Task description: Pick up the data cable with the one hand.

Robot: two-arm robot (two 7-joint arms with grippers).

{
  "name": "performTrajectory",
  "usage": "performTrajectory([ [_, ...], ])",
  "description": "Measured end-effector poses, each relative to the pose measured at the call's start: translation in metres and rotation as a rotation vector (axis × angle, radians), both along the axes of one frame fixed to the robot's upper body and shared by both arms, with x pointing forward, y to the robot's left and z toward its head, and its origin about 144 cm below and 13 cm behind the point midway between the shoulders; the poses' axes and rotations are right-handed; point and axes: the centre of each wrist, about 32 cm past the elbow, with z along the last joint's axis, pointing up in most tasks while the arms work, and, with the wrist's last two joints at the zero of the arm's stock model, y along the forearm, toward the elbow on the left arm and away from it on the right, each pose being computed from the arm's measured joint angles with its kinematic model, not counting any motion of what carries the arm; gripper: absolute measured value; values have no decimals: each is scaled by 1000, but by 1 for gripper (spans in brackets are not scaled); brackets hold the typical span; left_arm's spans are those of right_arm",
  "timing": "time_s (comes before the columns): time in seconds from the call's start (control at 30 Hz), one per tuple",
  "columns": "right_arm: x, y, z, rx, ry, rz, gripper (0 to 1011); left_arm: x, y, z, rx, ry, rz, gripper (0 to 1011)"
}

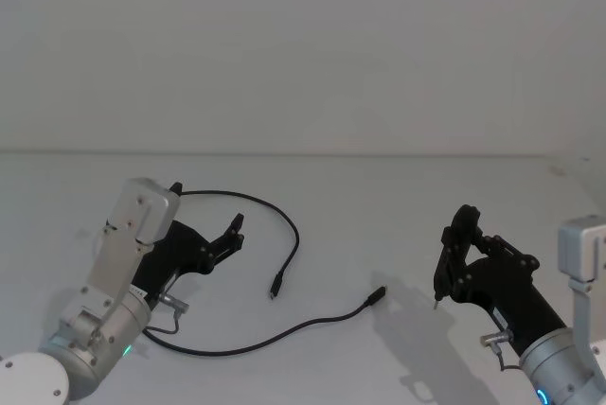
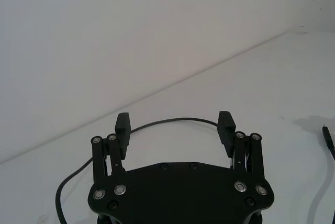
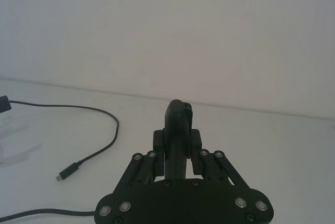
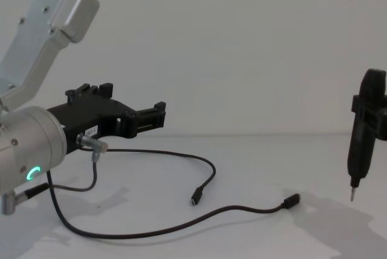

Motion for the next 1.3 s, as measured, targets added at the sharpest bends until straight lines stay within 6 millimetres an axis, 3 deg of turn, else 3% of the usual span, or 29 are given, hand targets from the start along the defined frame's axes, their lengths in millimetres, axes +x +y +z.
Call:
performTrajectory([
  [0.87,0,0,0,0,0,0,279,0,0,0,0,0,-2,1001],
  [1.3,0,0,0,0,0,0,279,7,7,6,10,26,-109,1001],
])
